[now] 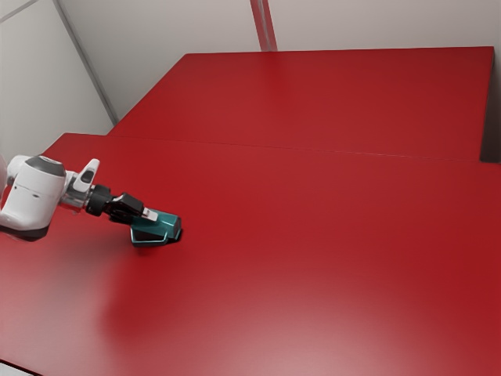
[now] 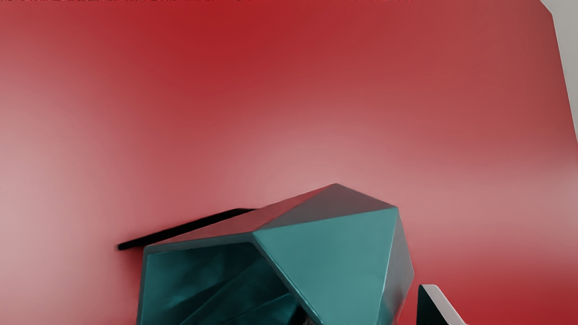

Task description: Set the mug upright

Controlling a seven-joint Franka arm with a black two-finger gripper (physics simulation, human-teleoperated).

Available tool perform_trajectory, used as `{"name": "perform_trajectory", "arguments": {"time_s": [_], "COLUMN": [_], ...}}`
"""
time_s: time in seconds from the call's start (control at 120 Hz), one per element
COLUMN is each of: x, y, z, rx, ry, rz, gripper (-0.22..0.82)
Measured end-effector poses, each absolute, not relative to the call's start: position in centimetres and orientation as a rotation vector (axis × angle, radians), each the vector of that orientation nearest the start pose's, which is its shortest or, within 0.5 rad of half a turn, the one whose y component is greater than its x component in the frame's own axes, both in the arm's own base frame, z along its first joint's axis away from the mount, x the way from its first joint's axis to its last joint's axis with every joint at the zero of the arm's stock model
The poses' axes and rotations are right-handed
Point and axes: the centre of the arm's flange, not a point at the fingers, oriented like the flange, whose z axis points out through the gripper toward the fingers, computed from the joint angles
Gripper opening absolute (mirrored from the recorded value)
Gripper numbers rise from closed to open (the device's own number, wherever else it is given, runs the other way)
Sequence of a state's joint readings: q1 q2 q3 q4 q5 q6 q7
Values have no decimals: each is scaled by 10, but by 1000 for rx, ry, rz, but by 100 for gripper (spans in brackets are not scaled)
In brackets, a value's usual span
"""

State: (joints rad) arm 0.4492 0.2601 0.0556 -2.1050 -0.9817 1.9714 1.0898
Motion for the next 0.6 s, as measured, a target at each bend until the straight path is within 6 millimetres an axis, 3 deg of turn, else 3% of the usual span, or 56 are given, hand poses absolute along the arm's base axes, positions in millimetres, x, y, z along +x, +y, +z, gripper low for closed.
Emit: {"name": "perform_trajectory", "arguments": {"time_s": [0.333,0.6], "x": [515,524], "y": [203,176], "z": [306,336], "rx": [2310,2316], "ry": [-45,-133], "rz": [420,453], "gripper": [-13,-15]}}
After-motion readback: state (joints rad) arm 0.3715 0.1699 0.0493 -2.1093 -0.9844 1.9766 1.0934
